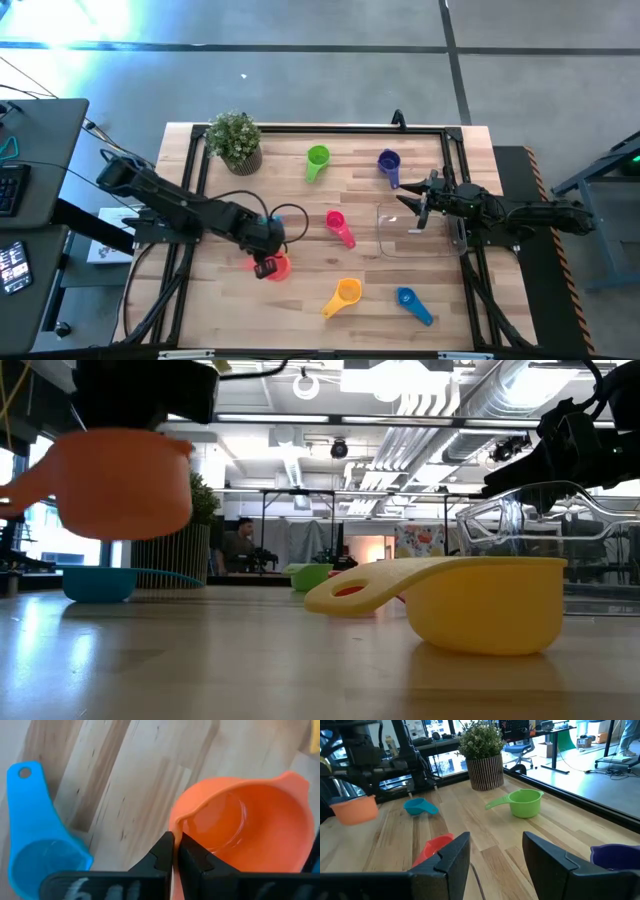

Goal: Nest measuring cups in basket
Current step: Move the orange measuring cup to the center of the table

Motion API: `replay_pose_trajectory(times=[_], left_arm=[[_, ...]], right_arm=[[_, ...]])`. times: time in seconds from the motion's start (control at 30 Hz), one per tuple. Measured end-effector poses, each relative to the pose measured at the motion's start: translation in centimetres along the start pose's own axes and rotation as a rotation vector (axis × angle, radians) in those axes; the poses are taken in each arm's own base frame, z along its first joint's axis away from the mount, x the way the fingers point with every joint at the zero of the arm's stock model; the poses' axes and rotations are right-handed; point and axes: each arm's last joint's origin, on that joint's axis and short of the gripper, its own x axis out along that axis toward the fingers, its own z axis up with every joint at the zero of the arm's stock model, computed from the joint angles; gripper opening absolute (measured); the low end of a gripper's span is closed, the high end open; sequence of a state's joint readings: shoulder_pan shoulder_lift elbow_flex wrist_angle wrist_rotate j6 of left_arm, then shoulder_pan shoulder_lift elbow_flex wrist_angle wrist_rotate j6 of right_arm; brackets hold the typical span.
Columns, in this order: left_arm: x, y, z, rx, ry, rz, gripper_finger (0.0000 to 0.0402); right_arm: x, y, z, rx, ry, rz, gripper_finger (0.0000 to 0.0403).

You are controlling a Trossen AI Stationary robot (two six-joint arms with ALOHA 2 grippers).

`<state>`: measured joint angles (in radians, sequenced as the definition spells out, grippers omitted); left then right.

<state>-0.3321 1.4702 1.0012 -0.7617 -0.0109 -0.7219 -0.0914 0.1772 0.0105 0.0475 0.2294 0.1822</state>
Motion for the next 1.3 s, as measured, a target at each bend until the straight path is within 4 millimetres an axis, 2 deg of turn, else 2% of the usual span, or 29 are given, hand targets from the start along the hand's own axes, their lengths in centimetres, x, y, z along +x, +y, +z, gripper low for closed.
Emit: replay_pose_trajectory(times=[0.47,0.9,1.1,1.3], left_arm=[[4.0,-0.6,0.9,-0.013,0.019,0.04,0.0008],[5.3,-0.8,1.1,-0.056,0.013,0.05,0.0012],[5.3,-0.8,1.2,-0.071,0.003,0.041,0.0035],[5.3,-0.8,1.4,-0.081,-0.004,0.037,0.0076]], right_arm=[[0.0,0.0,0.0,0.0,0.0,0.0,0.0174],[0.0,0.0,0.0,0.0,0.0,0.0,0.0174],[0.0,0.0,0.0,0.0,0.0,0.0,0.0174],[0.0,0.0,0.0,0.0,0.0,0.001,0.0174]])
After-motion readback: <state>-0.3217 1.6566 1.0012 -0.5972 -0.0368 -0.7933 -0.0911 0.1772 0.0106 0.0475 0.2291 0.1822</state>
